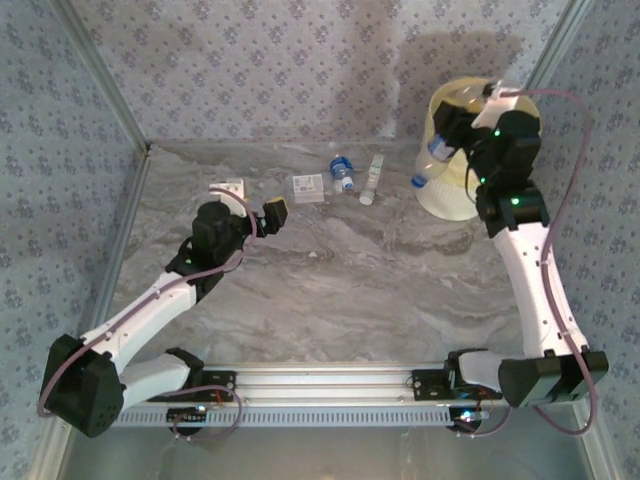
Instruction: Put the plastic bottles in the bin
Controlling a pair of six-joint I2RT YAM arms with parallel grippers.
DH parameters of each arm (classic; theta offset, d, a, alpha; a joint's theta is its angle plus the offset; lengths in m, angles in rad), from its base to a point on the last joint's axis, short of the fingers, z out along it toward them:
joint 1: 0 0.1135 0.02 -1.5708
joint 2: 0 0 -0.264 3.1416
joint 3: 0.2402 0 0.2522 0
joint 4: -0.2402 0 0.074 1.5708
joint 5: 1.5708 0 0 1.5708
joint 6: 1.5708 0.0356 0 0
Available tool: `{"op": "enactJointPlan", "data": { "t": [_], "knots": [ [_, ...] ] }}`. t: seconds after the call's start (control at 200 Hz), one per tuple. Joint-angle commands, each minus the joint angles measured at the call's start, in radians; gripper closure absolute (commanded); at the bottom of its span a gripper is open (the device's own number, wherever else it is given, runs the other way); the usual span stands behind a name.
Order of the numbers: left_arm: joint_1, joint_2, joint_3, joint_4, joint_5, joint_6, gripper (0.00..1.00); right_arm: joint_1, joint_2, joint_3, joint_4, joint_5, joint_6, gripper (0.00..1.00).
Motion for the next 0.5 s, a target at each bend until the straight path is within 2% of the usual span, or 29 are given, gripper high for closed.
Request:
{"op": "enactJointPlan", "data": {
  "t": [0.0, 0.075, 0.175, 0.375, 0.495],
  "knots": [
    [0.006, -0.013, -0.01, -0.02, -0.026, -0.017, 0.02, -0.058, 0.056, 0.117, 0.056, 0.055, -0.022, 0.48],
    [0.005, -0.015, -0.011, -0.022, -0.025, -0.015, 0.02, -0.092, 0.1, 0.201, 0.073, 0.083, -0.044, 0.48],
    [0.005, -0.015, -0.023, -0.013, -0.024, -0.011, 0.02, -0.111, 0.155, 0.254, 0.127, 0.19, -0.092, 0.48],
    [0.005, -0.009, -0.038, 0.0, -0.024, -0.017, 0.02, -0.115, 0.236, 0.119, 0.433, 0.392, -0.211, 0.48],
    [0.006, -0.006, -0.04, -0.009, -0.023, -0.025, 0.02, -0.117, 0.308, 0.157, 0.321, 0.406, -0.204, 0.45]
  ]
}}
